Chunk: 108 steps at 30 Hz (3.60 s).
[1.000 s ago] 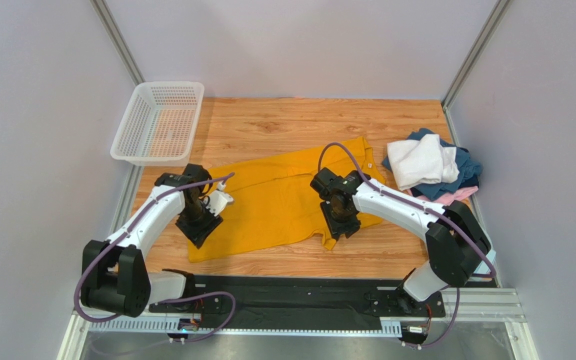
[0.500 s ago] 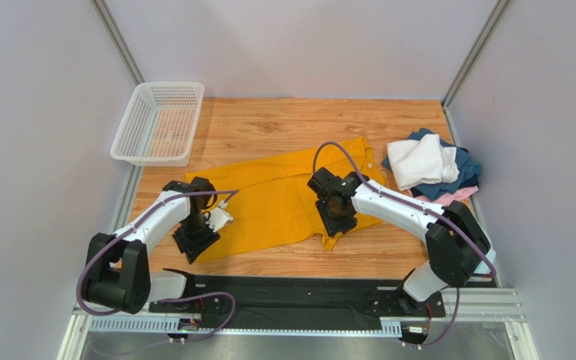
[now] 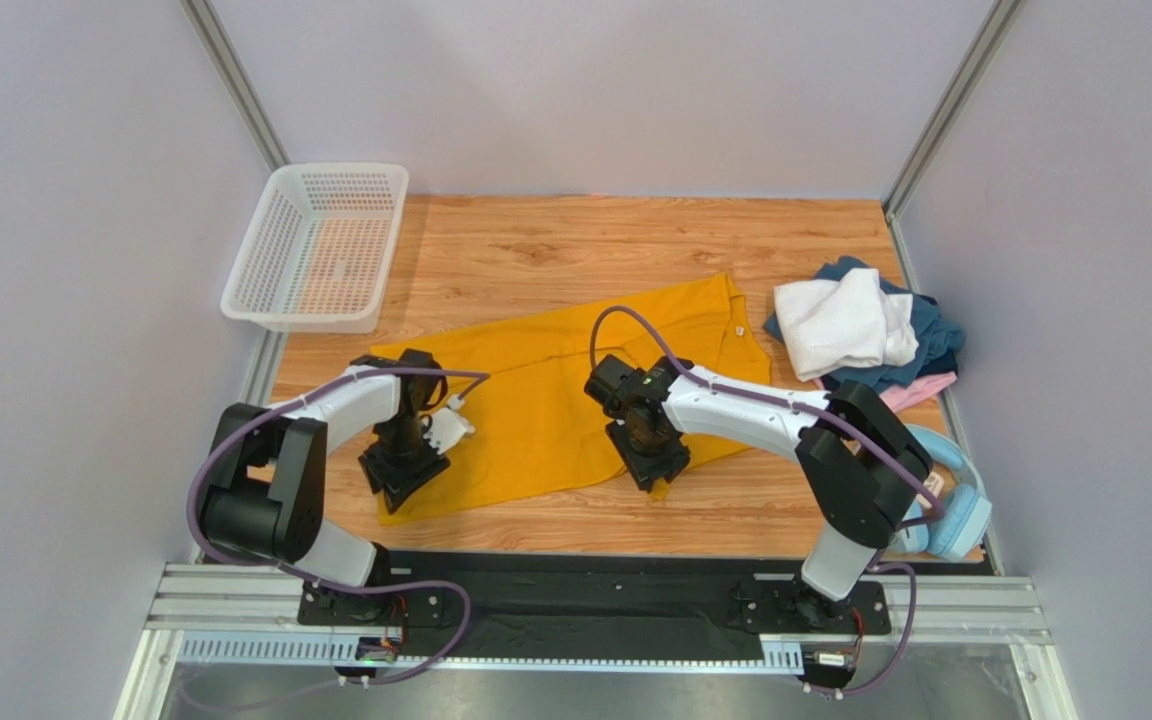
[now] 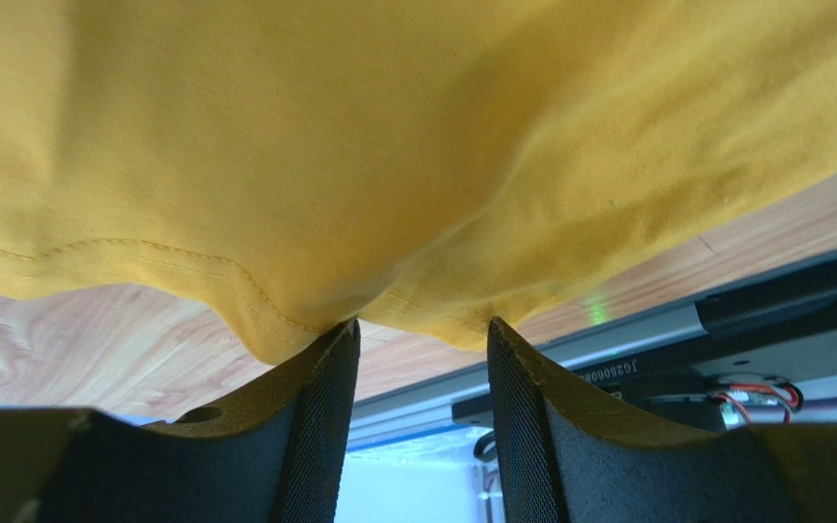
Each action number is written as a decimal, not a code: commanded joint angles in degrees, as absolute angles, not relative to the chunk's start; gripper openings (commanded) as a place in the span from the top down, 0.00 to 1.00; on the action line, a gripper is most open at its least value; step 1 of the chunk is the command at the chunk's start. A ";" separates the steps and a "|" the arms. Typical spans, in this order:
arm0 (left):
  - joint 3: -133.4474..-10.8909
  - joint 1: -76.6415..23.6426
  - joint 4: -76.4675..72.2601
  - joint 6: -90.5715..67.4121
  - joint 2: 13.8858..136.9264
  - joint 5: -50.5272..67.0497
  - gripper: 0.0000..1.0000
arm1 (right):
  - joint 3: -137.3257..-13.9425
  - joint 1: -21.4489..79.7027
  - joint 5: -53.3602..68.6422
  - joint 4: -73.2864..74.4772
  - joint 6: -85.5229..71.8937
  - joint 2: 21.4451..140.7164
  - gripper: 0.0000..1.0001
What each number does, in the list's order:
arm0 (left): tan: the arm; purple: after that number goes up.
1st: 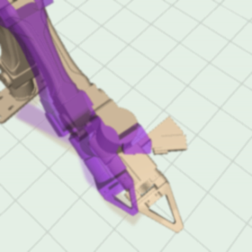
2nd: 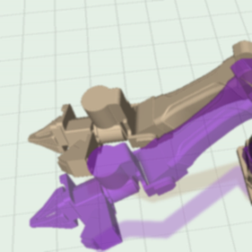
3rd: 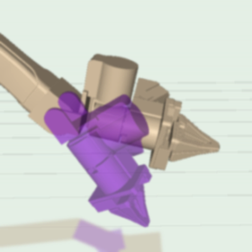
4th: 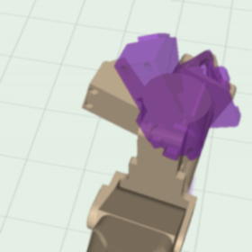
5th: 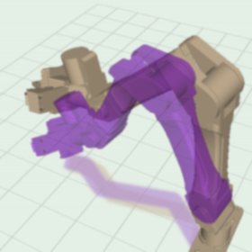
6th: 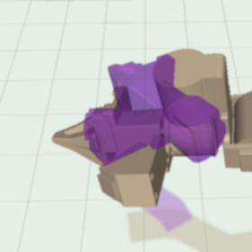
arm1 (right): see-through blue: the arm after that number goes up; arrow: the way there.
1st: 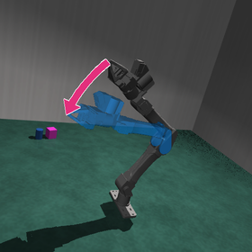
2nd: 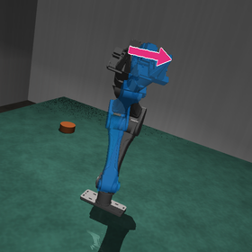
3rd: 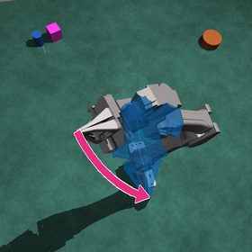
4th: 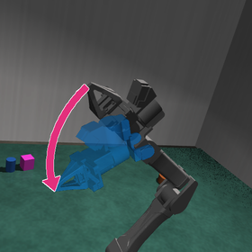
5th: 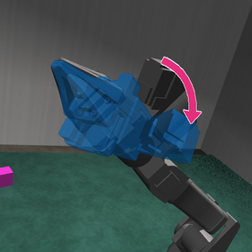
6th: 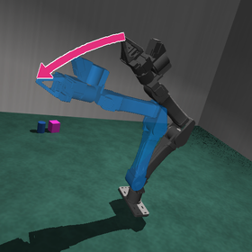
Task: Fold and stack the t-shirts
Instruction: Grap the side of the flattened tshirt closest away from the robot with both arms, then fold the other side of the tshirt into a rectangle
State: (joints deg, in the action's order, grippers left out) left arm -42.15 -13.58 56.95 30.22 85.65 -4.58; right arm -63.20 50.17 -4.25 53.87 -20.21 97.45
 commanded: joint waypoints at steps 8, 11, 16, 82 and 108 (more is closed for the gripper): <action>-43.15 -13.80 50.89 30.41 88.42 -4.48 0.50 | -63.02 50.63 -2.64 49.13 -18.63 102.82 0.65; -43.15 -13.71 50.01 30.41 88.42 -4.75 0.55 | -62.32 50.71 -2.02 48.25 -19.24 103.88 0.69; -43.33 -13.71 49.31 30.06 88.42 -4.92 0.80 | -61.88 50.63 -0.97 49.04 -20.56 102.57 0.84; -72.59 -2.90 58.19 42.98 104.05 -8.43 1.00 | -95.79 35.69 -8.09 66.01 -17.14 107.04 1.00; -84.28 -0.96 68.36 43.07 90.97 -4.06 0.21 | -105.64 30.24 -11.08 65.74 -15.91 120.31 1.00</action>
State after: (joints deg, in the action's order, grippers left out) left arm -77.54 -0.56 60.25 44.23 96.68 -12.53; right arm -102.24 31.64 -8.93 66.81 -16.82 118.13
